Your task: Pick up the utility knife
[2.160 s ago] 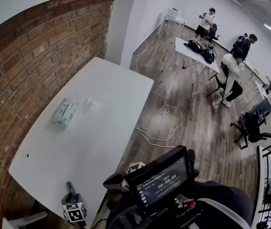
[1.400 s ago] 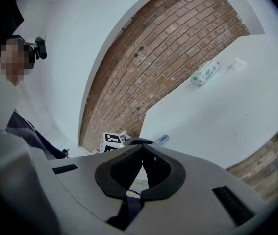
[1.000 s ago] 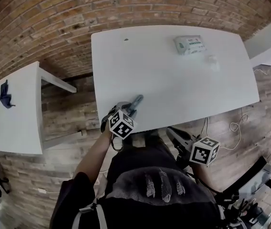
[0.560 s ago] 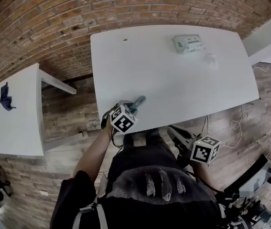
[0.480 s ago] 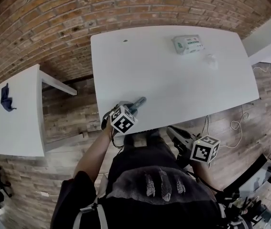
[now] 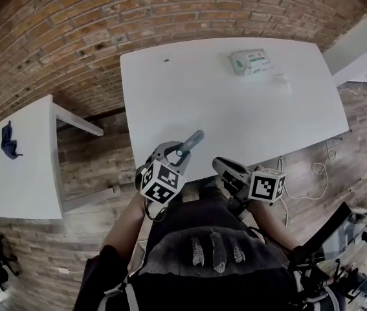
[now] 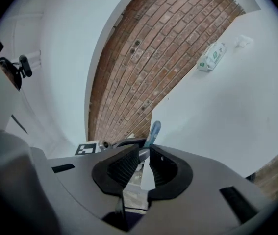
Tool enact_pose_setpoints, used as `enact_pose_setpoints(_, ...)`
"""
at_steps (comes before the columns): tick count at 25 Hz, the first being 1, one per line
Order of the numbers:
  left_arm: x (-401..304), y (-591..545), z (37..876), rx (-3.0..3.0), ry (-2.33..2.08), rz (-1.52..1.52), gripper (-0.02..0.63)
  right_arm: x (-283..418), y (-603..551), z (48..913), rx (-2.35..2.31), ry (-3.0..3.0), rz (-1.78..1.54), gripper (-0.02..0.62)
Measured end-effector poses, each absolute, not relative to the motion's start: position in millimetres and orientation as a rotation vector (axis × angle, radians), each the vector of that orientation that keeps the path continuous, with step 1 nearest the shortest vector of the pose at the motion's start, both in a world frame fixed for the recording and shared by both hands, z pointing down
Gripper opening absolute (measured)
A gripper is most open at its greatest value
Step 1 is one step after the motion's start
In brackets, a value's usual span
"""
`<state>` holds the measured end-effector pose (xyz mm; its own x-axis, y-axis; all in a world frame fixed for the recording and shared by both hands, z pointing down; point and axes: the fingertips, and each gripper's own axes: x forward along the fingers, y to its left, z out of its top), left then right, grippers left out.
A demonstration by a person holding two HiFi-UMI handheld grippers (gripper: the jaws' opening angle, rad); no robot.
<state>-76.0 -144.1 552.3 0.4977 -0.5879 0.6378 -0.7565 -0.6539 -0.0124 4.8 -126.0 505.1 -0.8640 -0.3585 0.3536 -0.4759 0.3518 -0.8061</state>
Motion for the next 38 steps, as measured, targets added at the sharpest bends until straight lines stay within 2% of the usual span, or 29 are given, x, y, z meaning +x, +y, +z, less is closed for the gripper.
enact_pose_setpoints(2, -69.7, -141.4, 533.0, 2.510, -1.149, 0.860, 0.123, -5.2, -132.9, 506.1, 0.751, -2.479, 1.597, 0.098)
enact_pose_setpoints(5, -63.0, -136.8, 508.5, 2.547, -1.154, 0.802, 0.123, -22.5, -137.7, 497.8, 0.709, -2.515, 1.615, 0.130)
enact_pose_setpoints(17, -51.5, -116.6, 467.5, 2.654, -1.189, 0.765, 0.123, -47.0, -142.3, 473.7, 0.633, -2.608, 1.663, 0.128)
enact_pose_setpoints(19, -51.1, -114.6, 466.1, 2.661, -1.190, 0.765, 0.123, -45.9, -139.1, 472.4, 0.613, -2.607, 1.677, 0.084)
enact_pose_setpoints(20, -51.1, -113.5, 465.4, 2.664, -1.190, 0.763, 0.123, -46.5, -138.0, 469.2, 0.605, -2.614, 1.671, 0.083)
enact_pose_setpoints(38, -48.5, -95.6, 453.9, 2.724, -1.200, 0.761, 0.121, -36.2, -133.6, 447.6, 0.550, -2.690, 1.651, 0.080)
